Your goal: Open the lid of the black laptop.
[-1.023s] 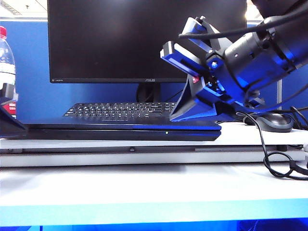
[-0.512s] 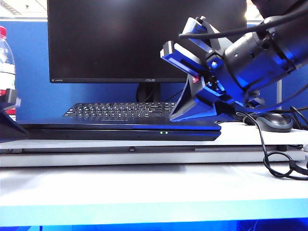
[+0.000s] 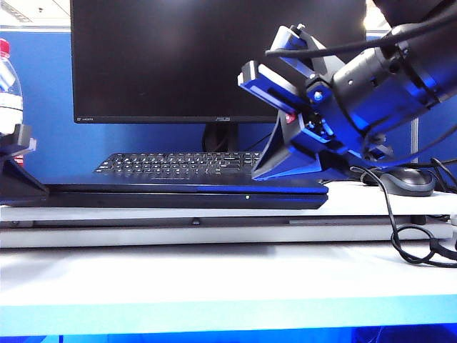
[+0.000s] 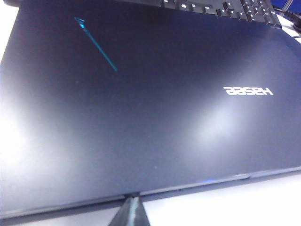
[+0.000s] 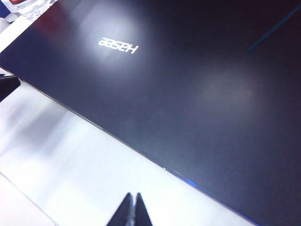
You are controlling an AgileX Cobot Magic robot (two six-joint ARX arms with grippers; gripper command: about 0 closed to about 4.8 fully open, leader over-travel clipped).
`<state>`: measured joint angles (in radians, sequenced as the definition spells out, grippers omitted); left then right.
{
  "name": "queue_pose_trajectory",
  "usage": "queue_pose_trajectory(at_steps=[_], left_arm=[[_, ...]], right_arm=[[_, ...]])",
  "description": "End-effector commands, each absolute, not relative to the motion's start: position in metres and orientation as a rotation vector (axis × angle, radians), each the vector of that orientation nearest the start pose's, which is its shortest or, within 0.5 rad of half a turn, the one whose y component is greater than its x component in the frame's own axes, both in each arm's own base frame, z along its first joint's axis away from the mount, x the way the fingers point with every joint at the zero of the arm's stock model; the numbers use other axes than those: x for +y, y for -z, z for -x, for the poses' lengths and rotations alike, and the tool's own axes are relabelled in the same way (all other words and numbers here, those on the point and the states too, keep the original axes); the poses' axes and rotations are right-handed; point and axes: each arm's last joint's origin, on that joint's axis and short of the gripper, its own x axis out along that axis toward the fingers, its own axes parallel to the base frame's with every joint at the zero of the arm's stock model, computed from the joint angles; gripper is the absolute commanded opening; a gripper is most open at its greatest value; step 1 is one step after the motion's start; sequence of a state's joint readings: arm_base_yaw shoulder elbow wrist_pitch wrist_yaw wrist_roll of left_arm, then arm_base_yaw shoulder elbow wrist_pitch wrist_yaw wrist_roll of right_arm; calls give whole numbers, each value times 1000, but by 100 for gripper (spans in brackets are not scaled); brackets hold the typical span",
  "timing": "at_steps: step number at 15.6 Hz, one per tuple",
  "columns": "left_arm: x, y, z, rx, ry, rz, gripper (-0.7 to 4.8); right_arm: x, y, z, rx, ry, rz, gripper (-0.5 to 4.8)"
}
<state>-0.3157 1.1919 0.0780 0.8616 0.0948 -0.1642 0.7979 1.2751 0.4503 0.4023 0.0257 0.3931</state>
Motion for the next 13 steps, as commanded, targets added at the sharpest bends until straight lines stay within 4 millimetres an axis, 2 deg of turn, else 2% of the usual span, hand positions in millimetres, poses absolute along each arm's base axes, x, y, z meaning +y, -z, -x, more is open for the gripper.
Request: queue_pose_trajectory(at_steps=[1, 13], left_arm=[[-58, -135, -171, 253, 381, 129, -5], [-59, -137, -172, 240, 383, 131, -5]], right_arm=[[172, -178, -170, 533, -657, -198, -1], [169, -169, -180, 529, -567, -182, -1]])
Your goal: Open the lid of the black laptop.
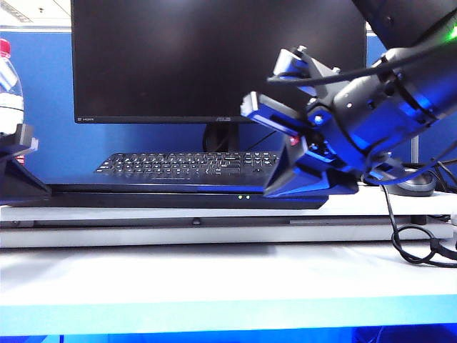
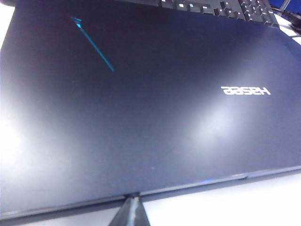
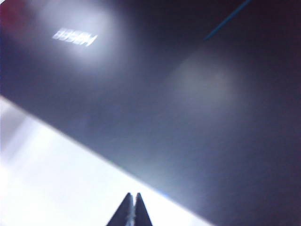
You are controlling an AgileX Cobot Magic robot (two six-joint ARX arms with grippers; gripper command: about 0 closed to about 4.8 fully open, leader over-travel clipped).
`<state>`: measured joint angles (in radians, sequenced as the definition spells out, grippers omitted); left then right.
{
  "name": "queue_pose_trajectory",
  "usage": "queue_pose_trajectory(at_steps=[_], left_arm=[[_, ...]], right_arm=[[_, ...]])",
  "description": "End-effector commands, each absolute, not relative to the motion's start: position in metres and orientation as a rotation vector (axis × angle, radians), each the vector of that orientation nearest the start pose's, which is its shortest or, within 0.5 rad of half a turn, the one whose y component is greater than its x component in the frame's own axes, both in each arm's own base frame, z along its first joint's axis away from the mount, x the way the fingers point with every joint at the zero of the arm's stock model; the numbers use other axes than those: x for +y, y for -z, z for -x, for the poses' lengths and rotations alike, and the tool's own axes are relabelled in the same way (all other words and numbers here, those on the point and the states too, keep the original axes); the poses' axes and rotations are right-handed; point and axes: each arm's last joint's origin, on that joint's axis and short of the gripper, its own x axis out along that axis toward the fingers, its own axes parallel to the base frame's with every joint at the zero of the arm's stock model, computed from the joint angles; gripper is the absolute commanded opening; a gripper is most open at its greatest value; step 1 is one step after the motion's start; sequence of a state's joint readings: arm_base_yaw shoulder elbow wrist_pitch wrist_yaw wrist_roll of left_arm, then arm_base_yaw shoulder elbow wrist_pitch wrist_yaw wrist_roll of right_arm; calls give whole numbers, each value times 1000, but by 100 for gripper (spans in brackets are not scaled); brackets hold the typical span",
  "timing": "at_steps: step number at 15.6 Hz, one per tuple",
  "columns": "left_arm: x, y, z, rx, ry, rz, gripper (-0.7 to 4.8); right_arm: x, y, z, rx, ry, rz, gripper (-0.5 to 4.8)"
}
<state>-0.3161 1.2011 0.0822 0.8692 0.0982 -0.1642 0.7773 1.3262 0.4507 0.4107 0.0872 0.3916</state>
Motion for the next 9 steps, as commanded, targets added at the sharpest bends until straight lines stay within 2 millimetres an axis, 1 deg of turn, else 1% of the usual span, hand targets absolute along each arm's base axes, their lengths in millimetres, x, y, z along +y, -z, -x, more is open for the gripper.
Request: queue_pose_trajectory(at_steps=[1, 4, 7, 9], left_arm=[[-59, -137, -172, 240, 383, 131, -5], [-59, -137, -172, 239, 383, 131, -5], [-59, -137, -172, 239, 383, 131, -5], [-59, -137, -172, 239, 383, 131, -5]], right_arm=[[168, -170, -182, 522, -562, -186, -1], [164, -169, -186, 519, -541, -191, -1], [165, -164, -187, 536, -541, -184, -1], [166, -165, -189, 514, -546, -194, -1]])
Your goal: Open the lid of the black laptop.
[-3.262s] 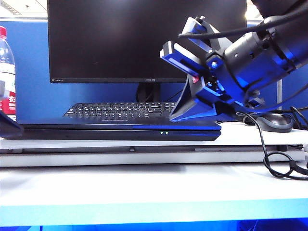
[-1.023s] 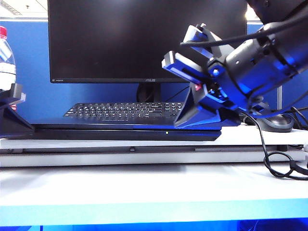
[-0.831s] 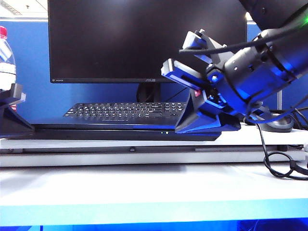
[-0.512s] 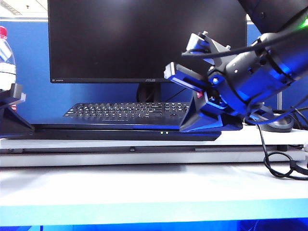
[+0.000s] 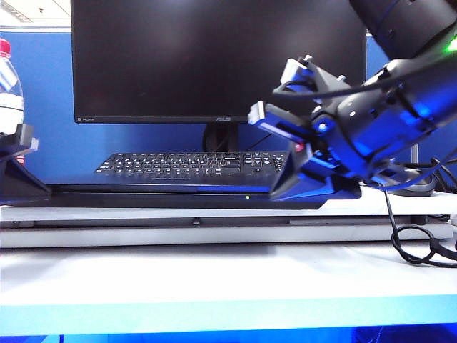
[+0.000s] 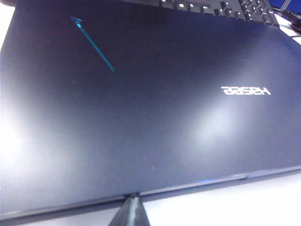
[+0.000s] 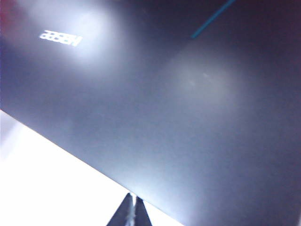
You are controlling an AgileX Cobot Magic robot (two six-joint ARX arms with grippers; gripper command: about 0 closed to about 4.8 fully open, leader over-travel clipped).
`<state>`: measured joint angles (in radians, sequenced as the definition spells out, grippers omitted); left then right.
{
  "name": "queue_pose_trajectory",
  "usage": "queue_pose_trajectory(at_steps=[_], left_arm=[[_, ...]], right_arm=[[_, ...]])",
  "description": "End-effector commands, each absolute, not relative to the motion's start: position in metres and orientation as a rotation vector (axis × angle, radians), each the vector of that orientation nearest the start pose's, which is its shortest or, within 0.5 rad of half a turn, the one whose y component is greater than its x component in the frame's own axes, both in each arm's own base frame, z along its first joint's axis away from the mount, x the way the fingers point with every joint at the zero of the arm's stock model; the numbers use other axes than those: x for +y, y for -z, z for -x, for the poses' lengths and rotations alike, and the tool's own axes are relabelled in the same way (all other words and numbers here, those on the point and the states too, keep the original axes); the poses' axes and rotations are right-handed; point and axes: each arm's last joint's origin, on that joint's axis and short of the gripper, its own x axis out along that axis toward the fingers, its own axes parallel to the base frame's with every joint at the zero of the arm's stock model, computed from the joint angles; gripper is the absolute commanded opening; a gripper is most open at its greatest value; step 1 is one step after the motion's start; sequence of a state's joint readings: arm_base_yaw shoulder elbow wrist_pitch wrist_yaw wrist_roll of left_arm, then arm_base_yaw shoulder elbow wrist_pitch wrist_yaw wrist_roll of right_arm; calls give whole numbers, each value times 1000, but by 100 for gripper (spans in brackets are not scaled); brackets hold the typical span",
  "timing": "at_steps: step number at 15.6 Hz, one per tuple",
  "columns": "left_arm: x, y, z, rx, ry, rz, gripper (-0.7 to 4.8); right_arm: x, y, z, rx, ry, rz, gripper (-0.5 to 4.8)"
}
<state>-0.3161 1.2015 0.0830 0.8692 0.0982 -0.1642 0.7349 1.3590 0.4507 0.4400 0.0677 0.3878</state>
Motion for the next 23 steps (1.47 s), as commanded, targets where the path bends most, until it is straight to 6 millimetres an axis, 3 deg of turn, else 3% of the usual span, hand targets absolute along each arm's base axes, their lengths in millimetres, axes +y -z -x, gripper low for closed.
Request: queue_pose_trajectory(at_steps=[1, 14, 23], left_arm=[[-59, -137, -172, 239, 383, 131, -5], [-63, -155, -184, 152, 398, 142, -5], [-66, -170, -190, 76, 431, 165, -5]], right_arm=[[167, -167, -189, 498, -550, -202, -1], [173, -188, -201, 401, -565, -223, -1], [165, -198, -211, 319, -540, -265, -1]])
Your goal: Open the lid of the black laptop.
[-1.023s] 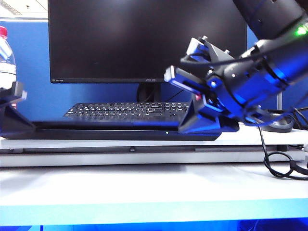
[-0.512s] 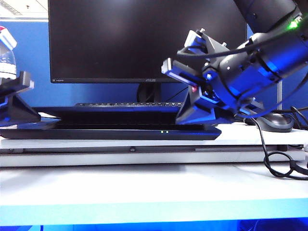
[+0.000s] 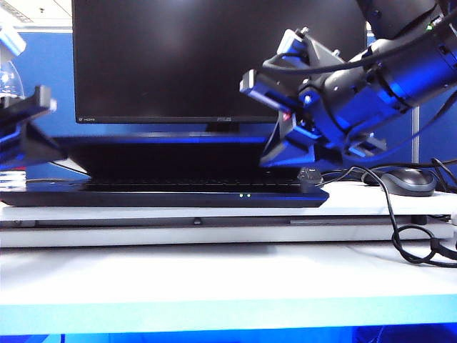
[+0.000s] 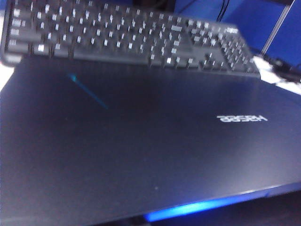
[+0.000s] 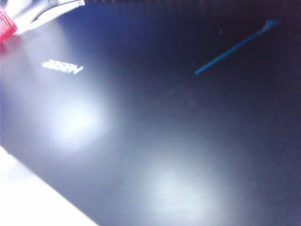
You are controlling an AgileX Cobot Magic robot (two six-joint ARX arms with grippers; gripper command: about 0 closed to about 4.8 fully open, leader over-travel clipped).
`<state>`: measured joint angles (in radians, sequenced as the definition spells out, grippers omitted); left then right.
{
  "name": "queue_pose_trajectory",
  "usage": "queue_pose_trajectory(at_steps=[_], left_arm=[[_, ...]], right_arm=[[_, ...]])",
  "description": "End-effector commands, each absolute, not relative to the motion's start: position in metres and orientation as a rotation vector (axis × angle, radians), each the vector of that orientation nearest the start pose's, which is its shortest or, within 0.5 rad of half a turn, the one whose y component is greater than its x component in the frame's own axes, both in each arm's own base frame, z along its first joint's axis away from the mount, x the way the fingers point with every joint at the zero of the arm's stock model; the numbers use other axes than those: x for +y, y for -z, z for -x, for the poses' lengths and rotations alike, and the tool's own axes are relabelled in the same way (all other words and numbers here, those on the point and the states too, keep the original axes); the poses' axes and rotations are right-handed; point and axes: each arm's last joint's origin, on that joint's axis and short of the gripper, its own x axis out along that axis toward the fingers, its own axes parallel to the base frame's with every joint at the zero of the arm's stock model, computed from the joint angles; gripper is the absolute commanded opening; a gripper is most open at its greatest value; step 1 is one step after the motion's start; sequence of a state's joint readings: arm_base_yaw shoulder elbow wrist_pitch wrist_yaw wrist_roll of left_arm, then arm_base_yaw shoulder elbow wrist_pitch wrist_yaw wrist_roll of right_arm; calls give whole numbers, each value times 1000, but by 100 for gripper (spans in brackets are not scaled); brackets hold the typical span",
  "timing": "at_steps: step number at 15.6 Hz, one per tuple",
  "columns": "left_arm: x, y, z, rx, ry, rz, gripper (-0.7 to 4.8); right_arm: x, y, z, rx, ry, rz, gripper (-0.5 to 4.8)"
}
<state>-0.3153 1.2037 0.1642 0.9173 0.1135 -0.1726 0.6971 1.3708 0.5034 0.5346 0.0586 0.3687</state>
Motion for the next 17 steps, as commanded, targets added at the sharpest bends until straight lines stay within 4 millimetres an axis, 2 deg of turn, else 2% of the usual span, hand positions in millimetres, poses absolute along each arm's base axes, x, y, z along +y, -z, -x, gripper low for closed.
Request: queue_pose_trajectory(at_steps=[1, 6, 11, 14, 17], left_arm=[[-66, -172, -192, 70, 432, 166, -5], [-73, -197, -208, 24, 475, 164, -5], [-74, -217, -211, -44, 481, 160, -5], [-76, -228, -217, -11, 470, 94, -5], [-77, -241, -222, -49, 471, 80, -5]], right_arm=[[164, -201, -214, 310, -540, -271, -1], [166, -226, -228, 232, -557, -292, -1], [167, -239, -231, 182, -563, -298, -1], [161, -245, -237, 161, -539, -300, -1], [158, -253, -243, 137, -538, -292, -1]])
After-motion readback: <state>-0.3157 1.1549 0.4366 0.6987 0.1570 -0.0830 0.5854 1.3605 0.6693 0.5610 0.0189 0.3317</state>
